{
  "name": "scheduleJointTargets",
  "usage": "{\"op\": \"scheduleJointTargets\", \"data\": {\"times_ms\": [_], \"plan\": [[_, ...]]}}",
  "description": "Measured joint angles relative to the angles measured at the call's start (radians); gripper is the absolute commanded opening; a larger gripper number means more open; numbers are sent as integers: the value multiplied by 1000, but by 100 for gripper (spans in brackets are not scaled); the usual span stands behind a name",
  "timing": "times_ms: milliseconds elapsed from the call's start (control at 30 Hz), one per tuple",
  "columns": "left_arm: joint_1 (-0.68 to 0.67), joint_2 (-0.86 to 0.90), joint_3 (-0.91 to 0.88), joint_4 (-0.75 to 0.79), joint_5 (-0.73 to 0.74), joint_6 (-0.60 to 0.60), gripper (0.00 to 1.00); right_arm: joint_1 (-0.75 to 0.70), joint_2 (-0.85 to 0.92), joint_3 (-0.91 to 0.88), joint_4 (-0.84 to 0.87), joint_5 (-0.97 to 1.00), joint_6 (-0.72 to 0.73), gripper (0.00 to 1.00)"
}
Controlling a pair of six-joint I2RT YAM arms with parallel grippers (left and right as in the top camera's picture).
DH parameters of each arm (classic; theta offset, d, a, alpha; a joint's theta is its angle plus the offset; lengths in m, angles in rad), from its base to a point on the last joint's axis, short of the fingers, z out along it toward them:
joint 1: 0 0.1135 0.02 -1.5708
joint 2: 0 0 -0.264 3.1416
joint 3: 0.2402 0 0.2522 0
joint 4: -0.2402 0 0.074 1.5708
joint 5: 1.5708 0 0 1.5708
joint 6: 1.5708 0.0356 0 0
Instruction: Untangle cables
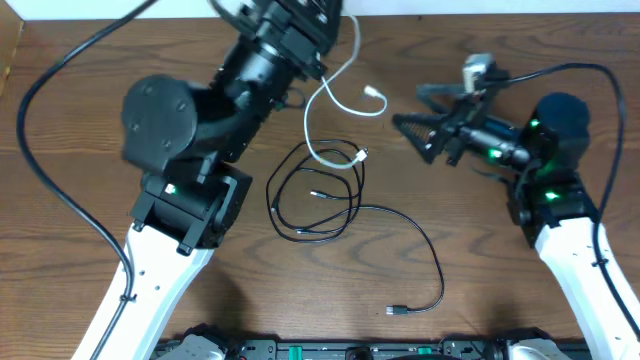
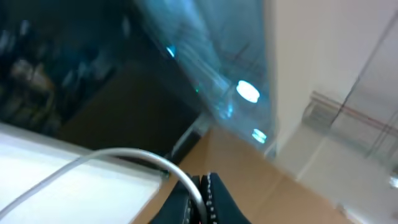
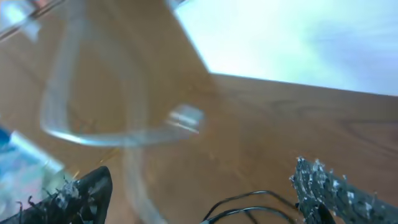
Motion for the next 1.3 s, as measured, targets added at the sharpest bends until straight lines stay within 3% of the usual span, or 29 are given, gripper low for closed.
{"op": "scheduleJointTargets", "data": {"times_ms": [100,200,500,833,1167,1300], "plan": [[0,-1,-1,151,-80,-5,7,-70,-10,0,-5,20,33,91],[0,-5,1,161,-112,-9,7,-95,-15,0,-11,25,42,89],[0,19,3,-296,-134,-10,7,-154,-30,0,-32,7,50,87],[0,93,3,-325,-48,-46,7,107,-54,0,58,6,31,90],[-51,93,3,-494,78,-54,8,140,-18,0,58,138,-27,87],[-84,93,3,-496,81,-110,7,171,-5,0,50,185,-35,80]]}}
